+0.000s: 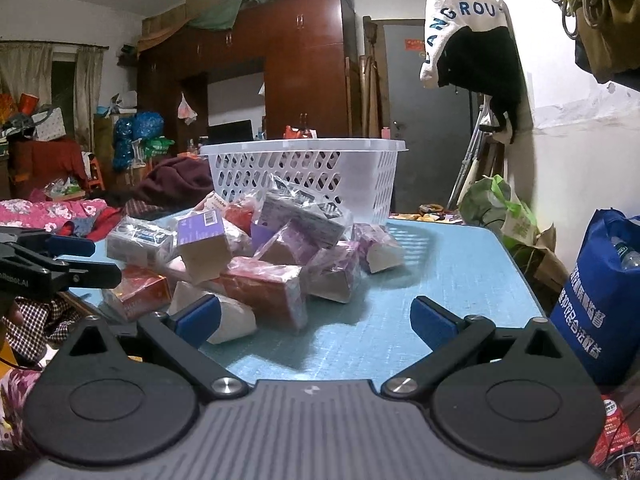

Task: Organize objects

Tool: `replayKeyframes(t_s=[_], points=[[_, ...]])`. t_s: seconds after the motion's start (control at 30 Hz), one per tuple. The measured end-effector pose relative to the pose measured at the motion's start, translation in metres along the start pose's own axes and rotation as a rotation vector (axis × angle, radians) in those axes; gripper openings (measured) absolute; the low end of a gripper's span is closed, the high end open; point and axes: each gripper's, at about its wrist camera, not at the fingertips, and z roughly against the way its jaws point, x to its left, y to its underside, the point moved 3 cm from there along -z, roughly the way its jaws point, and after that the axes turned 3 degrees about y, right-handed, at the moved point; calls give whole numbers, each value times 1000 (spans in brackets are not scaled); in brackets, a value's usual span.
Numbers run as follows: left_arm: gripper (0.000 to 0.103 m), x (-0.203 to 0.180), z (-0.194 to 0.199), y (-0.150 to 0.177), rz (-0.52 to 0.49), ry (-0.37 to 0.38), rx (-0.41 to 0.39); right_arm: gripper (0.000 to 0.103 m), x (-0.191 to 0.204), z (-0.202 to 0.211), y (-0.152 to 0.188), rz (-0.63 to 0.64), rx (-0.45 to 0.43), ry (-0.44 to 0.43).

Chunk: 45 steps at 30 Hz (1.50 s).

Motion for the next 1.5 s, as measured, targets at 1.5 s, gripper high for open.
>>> replayKeyframes(t_s=[1.5], points=[[103,-4,0,2,-14,8,4,103,-2,-2,1,-5,-1,8]])
